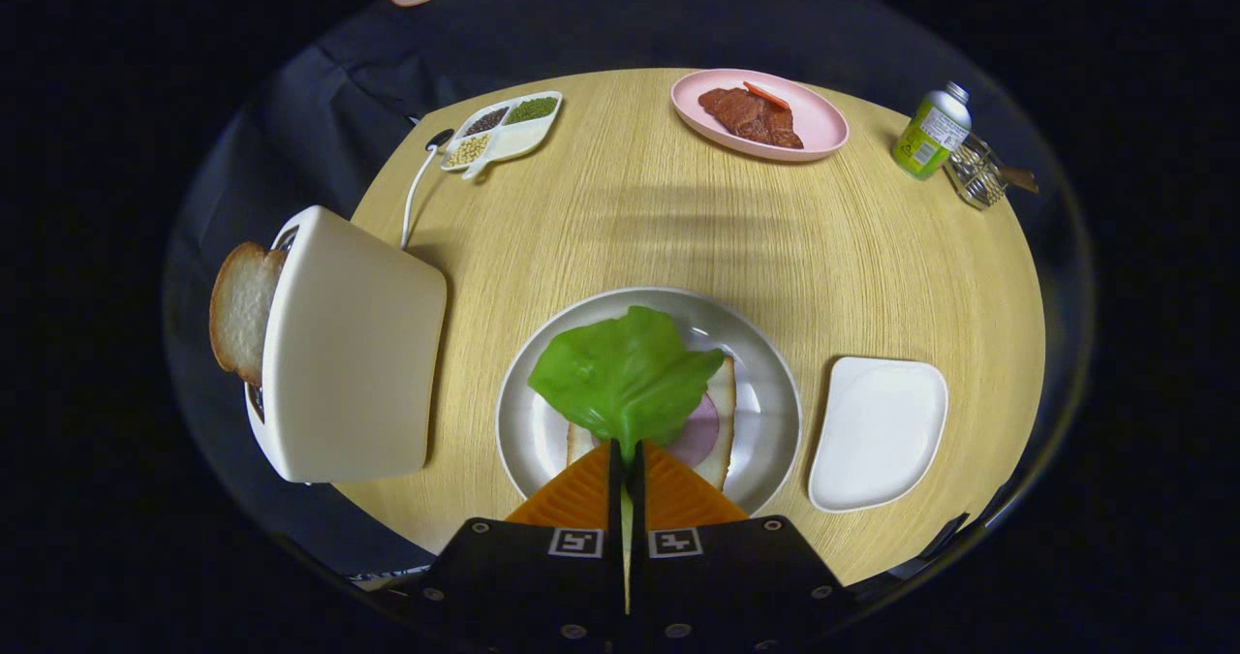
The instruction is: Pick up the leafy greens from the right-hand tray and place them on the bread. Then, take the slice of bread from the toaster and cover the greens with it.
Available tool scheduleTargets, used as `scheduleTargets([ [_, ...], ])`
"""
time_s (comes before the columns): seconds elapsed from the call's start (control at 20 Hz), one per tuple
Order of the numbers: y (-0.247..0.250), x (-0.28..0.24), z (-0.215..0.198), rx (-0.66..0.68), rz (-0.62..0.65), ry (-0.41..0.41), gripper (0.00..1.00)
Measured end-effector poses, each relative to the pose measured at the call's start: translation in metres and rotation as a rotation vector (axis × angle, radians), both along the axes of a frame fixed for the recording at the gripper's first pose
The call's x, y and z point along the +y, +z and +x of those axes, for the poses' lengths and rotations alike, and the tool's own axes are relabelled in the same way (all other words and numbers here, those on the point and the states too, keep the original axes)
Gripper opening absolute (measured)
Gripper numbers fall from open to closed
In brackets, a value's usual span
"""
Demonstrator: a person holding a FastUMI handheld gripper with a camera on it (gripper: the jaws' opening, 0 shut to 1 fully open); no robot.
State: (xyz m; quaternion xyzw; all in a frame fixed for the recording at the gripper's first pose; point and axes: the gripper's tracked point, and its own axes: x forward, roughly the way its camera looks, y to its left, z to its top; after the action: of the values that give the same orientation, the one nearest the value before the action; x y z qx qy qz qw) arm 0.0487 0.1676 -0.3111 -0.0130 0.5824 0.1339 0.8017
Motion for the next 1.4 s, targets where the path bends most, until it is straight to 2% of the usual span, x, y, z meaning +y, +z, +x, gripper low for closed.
scheduleTargets([
  [0.2,-0.013,-0.010,0.001,0.004,-0.017,-0.029,0.07],
  [0.4,-0.020,-0.014,0.000,-0.011,-0.042,-0.024,0.22],
  [0.6,-0.014,-0.009,0.001,-0.030,-0.033,-0.028,0.50],
  [0.65,-0.011,-0.008,0.001,-0.030,-0.026,-0.035,0.63],
  [0.7,-0.009,-0.008,0.000,-0.027,-0.024,-0.044,0.69],
  [0.75,-0.005,-0.009,-0.001,-0.030,-0.029,-0.048,0.79],
  [0.8,0.001,-0.011,0.001,-0.040,-0.040,-0.051,0.84],
  [0.85,0.007,-0.012,0.003,-0.050,-0.047,-0.056,0.94],
  [0.9,0.015,-0.011,0.005,-0.060,-0.048,-0.062,0.98],
  [1.05,0.040,-0.002,0.007,-0.084,-0.037,-0.080,0.99],
  [1.4,0.100,0.038,0.007,-0.135,-0.013,-0.061,0.99],
])
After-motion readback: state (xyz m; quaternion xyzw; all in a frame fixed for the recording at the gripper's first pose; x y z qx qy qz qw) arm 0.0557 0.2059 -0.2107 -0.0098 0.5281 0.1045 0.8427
